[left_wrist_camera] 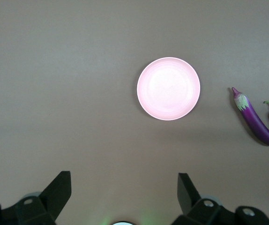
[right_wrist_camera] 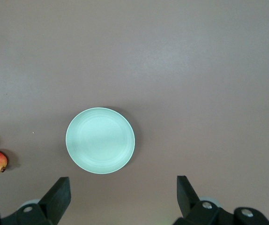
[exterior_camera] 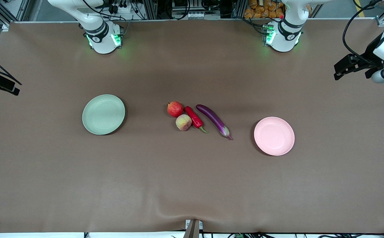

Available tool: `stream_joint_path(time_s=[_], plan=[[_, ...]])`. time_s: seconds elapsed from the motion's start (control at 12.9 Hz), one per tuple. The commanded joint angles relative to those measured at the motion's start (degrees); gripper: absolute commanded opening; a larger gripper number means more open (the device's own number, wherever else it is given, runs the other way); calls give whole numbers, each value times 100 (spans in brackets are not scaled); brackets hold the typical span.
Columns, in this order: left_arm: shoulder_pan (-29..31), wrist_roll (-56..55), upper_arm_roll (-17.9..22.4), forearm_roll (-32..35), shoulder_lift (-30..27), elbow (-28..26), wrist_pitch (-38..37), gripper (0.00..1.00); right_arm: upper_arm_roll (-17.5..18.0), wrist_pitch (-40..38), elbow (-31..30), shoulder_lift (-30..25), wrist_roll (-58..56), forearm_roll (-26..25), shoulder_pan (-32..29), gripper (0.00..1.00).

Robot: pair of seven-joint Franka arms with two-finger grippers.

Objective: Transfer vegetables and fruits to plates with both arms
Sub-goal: 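Move the left gripper toward the purple eggplant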

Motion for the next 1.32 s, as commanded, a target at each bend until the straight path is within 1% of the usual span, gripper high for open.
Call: stream_joint_path(time_s=[0.0, 0.39, 0.54, 0.62, 0.78, 0.93, 1.09, 1.24], plan=[[139, 6, -25, 54, 85, 174, -109, 100, 2, -35, 3, -25, 79, 74, 19, 100], [167, -12, -25, 45, 146, 157, -109, 100, 2, -35, 3, -25, 79, 74, 19, 100], [193, -90, -34, -52, 338, 139, -40, 100, 2, -35, 3, -25, 79, 74, 19, 100], [141, -413, -113, -52, 479, 122, 83, 100, 2, -35, 3, -25, 71, 74, 19, 100], [61, -2025, -358, -322, 935, 122, 451, 100, 2, -35, 3, -17, 71, 74, 19, 100], [-131, -2986, -700, -351, 1296, 0, 943, 100, 2, -35, 3, -17, 71, 74, 19, 100], [-630, -4277, -764, -316, 1612, -246, 1619, 100, 2, -35, 3, -17, 71, 74, 19, 100], [-1131, -5542, -764, -298, 2060, -238, 2076, 100, 2, -35, 3, -17, 71, 74, 19, 100]])
